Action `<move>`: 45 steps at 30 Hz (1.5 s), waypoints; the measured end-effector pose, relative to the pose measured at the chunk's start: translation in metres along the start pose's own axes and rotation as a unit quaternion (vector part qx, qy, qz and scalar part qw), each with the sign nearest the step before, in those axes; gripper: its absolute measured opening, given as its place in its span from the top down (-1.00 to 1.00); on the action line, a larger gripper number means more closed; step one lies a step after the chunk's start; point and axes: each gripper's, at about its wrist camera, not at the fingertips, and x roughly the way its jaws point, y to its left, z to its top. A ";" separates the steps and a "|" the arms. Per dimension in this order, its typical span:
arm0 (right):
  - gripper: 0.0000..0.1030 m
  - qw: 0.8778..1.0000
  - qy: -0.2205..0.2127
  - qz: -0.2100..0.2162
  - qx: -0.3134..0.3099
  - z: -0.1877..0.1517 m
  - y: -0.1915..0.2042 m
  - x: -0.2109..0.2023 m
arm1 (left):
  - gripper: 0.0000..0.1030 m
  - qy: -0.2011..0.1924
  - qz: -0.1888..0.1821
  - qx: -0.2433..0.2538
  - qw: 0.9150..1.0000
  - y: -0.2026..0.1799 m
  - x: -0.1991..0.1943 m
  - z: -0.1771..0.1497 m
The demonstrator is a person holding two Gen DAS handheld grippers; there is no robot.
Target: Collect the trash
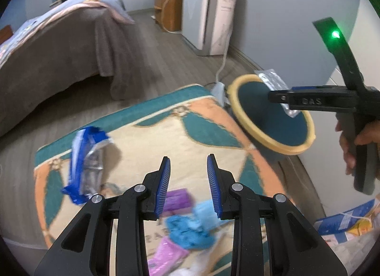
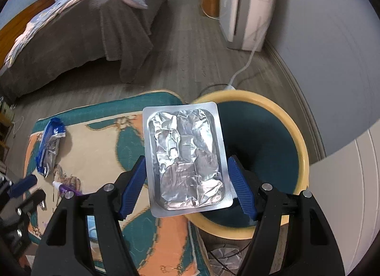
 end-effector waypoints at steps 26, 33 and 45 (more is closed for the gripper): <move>-0.33 0.988 0.019 -0.021 0.153 -0.023 -0.108 0.018 | 0.37 0.021 -0.043 0.027 0.998 -0.039 0.053 0.047; -0.33 0.993 0.014 0.005 0.115 -0.017 -0.085 0.015 | 0.37 0.014 0.031 -0.009 0.999 0.049 0.024 0.027; -0.33 0.996 0.010 0.009 0.088 -0.007 -0.052 0.014 | -0.07 0.066 0.112 -0.070 0.989 0.155 0.056 -0.009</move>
